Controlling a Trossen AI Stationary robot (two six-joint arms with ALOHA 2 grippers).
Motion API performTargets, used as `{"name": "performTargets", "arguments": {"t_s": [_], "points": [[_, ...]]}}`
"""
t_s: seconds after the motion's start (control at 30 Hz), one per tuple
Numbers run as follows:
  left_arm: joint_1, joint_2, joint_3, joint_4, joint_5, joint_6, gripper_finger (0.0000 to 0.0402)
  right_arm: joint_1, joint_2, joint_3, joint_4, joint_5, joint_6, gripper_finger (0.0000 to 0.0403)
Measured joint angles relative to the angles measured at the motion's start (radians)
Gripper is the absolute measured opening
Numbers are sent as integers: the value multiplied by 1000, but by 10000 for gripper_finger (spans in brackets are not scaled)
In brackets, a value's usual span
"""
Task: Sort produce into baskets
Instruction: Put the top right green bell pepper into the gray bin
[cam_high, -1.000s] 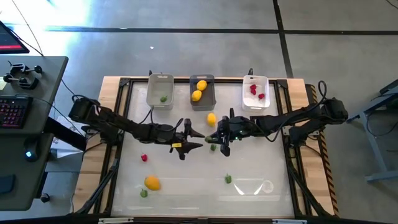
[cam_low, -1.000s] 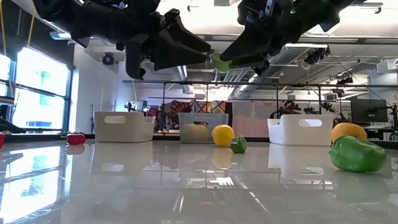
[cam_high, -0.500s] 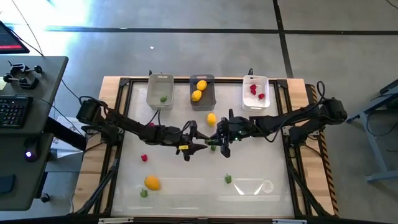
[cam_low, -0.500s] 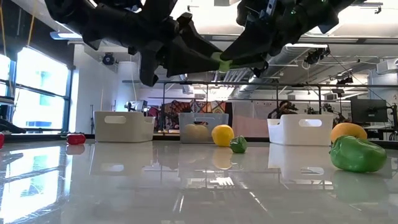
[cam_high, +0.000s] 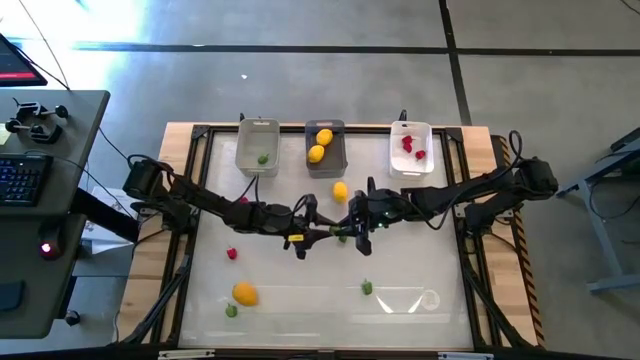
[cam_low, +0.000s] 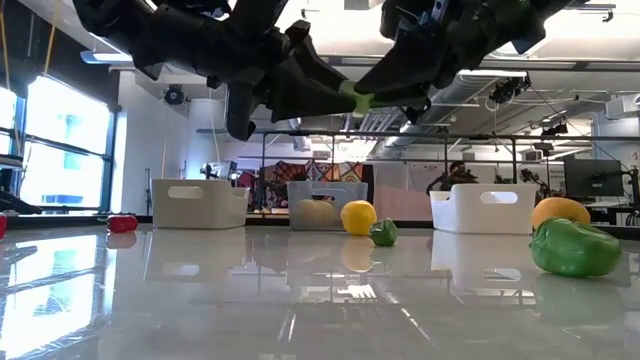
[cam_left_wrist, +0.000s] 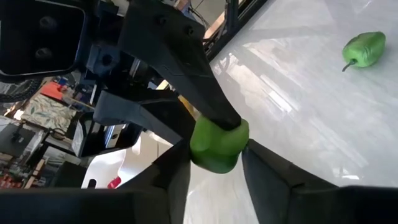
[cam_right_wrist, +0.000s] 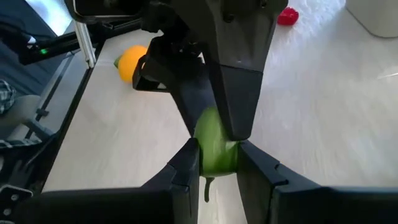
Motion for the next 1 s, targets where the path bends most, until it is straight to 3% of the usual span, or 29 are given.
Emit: {"name": "performTargets", "arguments": {"t_s": [0.3,0.67,1.0], "points": [[-8,0,0,-9,-14,18,67,13,0,0,-3,59,-99,83],[0,-7,-2,-67,-5,8,61,10,-51,0,-41,143,-141,203],[71,-7,-4,-75,-5,-67,61,10,-179,0,-173,325,-202,233]]}}
